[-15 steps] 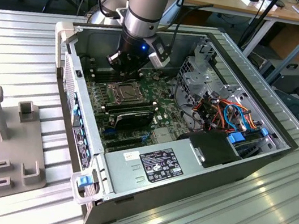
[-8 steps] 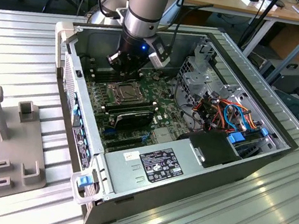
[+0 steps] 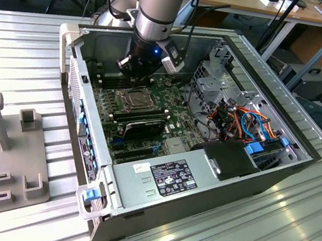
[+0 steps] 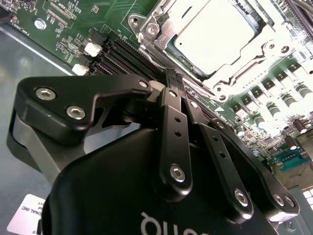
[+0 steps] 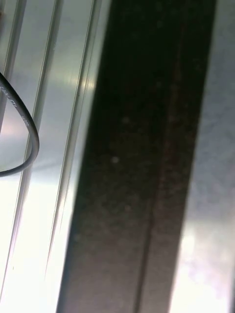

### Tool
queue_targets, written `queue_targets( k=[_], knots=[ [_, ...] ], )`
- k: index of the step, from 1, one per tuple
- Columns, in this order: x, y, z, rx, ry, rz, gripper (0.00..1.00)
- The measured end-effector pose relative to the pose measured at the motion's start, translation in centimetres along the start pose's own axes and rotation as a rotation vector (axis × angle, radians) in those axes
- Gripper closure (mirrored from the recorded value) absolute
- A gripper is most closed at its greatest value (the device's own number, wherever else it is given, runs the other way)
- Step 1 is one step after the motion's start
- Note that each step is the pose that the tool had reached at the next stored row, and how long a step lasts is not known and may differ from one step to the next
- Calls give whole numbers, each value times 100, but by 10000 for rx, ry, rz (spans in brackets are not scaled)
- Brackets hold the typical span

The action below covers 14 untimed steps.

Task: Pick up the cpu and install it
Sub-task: 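Install the first cpu locking lever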

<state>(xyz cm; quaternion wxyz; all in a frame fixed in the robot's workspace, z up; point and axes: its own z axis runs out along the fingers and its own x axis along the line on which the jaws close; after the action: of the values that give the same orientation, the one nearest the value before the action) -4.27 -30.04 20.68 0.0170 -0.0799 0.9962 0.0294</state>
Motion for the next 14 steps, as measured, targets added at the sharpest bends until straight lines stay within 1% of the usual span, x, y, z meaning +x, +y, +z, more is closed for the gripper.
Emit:
queue_targets(
  k=[14],
  knots=[
    [-26, -5, 18, -1, -2, 0, 89]
  ],
)
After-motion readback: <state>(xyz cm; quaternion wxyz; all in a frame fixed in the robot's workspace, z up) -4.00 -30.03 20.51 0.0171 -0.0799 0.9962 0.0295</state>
